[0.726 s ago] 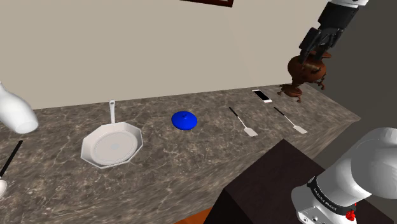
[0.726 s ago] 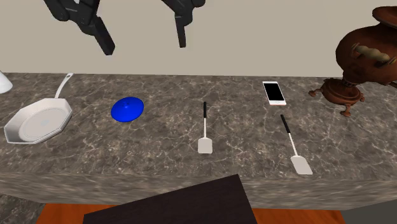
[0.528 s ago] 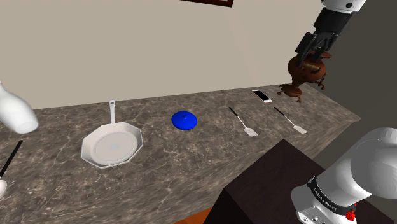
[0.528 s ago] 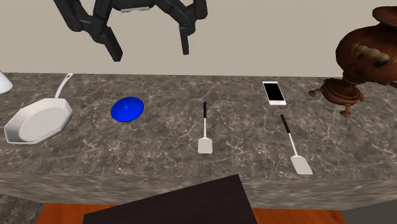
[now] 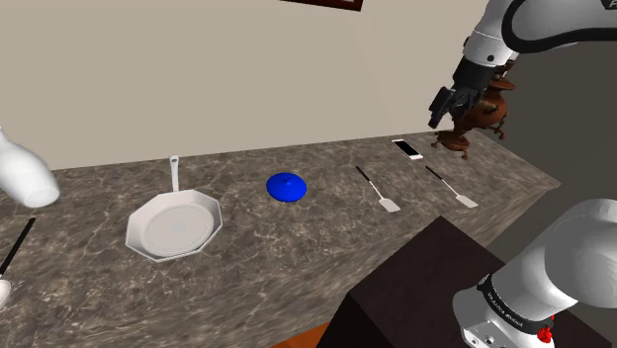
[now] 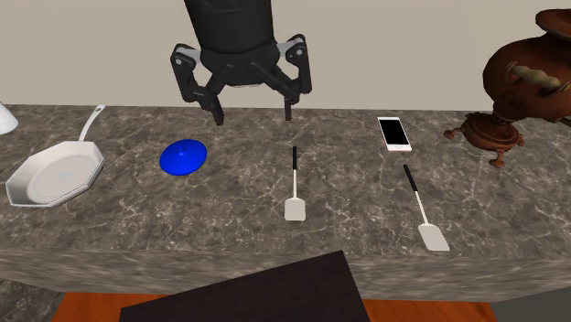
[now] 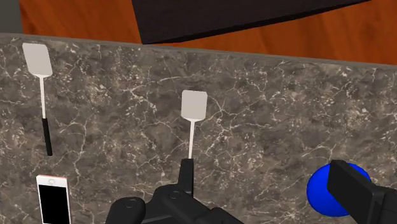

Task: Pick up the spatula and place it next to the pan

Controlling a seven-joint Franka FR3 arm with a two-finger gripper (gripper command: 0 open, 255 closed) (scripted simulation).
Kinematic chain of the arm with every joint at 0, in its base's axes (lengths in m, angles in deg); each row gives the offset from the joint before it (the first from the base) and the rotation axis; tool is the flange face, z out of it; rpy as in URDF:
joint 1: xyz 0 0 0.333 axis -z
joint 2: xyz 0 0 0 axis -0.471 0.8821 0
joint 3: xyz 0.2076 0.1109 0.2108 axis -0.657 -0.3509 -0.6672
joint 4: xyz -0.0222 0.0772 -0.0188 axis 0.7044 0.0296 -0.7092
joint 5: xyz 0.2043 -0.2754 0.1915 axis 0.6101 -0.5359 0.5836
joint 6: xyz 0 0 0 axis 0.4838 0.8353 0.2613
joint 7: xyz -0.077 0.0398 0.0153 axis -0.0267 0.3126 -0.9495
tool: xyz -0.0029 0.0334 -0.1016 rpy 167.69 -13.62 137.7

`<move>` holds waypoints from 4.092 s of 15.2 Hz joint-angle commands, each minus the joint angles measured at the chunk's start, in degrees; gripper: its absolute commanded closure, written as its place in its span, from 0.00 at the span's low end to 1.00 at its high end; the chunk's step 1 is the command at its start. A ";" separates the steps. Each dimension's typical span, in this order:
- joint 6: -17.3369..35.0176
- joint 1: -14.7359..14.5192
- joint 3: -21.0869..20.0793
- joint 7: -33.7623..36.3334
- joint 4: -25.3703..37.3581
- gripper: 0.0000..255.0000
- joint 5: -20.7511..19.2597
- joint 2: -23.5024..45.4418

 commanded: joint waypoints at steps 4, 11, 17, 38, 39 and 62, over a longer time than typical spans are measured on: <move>10.83 0.46 2.63 -0.75 -3.92 0.00 -0.62 6.29; 25.98 0.44 6.64 -3.00 -5.60 0.00 0.21 19.24; 37.90 -0.30 9.53 -7.33 -3.63 0.00 4.93 33.02; 57.67 9.87 -0.07 -25.04 15.07 0.00 27.71 72.38; 57.94 10.03 -0.25 -25.14 15.28 0.00 27.83 72.85; 55.36 8.63 1.46 -24.11 13.89 1.00 26.62 68.99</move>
